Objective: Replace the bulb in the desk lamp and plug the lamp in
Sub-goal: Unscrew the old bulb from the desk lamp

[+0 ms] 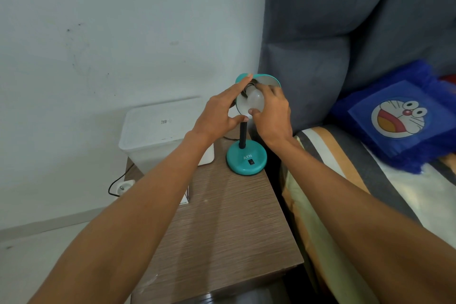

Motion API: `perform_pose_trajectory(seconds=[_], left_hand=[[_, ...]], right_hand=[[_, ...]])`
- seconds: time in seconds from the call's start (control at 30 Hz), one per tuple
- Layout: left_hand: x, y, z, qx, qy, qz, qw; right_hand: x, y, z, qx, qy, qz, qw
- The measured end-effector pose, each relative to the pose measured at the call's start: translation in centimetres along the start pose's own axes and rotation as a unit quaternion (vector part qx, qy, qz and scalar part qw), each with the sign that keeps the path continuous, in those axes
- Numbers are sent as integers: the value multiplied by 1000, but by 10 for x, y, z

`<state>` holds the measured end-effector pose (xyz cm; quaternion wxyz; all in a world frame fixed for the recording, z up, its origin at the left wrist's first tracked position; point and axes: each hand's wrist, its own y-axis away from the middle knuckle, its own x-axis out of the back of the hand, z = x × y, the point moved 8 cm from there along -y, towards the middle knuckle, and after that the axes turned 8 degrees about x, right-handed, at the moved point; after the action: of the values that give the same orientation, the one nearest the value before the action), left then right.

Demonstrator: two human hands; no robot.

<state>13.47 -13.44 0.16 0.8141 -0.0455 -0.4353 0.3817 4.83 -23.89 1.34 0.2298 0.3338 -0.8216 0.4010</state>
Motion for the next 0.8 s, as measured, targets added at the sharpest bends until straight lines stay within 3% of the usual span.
perform_pose_trajectory(seconds=[0.13,0.4,0.67,0.8], left_hand=[[0,0,0,1,-4,-1,1000],[-1,-1,-1,5,5,-2,1000],[0,-1,-1,14,18,-5,1000],[0,-1,-1,8,13,-4,1000]], right_hand=[[-1,-1,-3,21,17,-5,1000],[0,3,13,-73,-58,30,995],[0,1,1,3,5,8,1000],[3,2,9,-53,-36,41,997]])
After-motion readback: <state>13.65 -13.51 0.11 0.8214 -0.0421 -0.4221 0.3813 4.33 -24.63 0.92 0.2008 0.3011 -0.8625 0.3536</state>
